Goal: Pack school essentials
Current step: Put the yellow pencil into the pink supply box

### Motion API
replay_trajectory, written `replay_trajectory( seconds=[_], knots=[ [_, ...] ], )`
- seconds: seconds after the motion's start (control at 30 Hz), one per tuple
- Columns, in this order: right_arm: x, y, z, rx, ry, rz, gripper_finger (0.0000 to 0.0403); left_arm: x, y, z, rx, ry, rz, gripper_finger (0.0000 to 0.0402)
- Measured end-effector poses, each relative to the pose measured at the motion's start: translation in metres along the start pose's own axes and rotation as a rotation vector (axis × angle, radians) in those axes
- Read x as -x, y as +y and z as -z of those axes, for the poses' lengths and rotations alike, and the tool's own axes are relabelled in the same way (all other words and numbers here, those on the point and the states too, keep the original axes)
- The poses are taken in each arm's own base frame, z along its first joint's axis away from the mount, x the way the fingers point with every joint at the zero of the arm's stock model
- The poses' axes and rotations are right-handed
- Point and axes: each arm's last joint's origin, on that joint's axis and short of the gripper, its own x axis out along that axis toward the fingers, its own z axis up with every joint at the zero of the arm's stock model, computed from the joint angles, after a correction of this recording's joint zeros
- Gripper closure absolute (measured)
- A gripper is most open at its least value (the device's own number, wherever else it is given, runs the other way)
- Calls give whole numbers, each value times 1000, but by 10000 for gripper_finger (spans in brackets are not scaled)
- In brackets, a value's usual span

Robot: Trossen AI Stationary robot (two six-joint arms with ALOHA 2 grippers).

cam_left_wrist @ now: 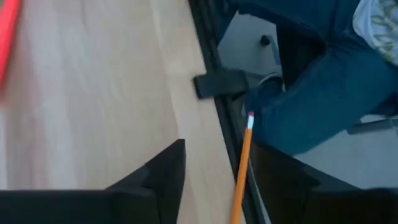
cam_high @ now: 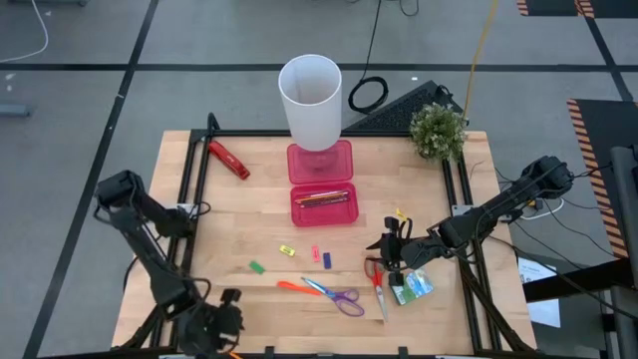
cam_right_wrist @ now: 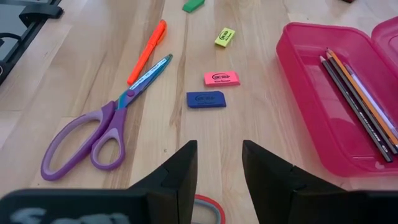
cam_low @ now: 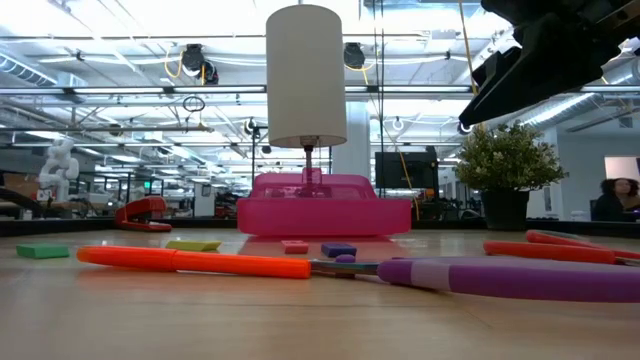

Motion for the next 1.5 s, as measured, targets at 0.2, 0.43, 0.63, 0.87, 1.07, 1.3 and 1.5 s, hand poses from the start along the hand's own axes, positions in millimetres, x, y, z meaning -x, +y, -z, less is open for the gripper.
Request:
replay_trajectory(
  seconds=[0.2,0.43,0.63,0.87,1.07,1.3,1.5],
  knots=[
    [0,0,0,1,0,1,284,-22,-15,1,-68,46,-25,209],
    [0,-1,0,5,-1,5,284,-38,-38,-13,-148,183,-125,208],
    [0,-1,0,5,-1,6,284,-57,-59,-23,-166,222,-115,208],
    [0,-1,0,5,-2,5,284,-80,-70,-19,-183,241,-122,208],
    [0,-1,0,4,-2,5,284,-95,-74,0,-218,275,-169,208],
    [0,-1,0,-1,-2,5,284,-95,-72,10,-263,282,-254,208],
    [0,-1,0,0,-2,5,284,-96,-70,18,-273,304,-260,208]
  ],
)
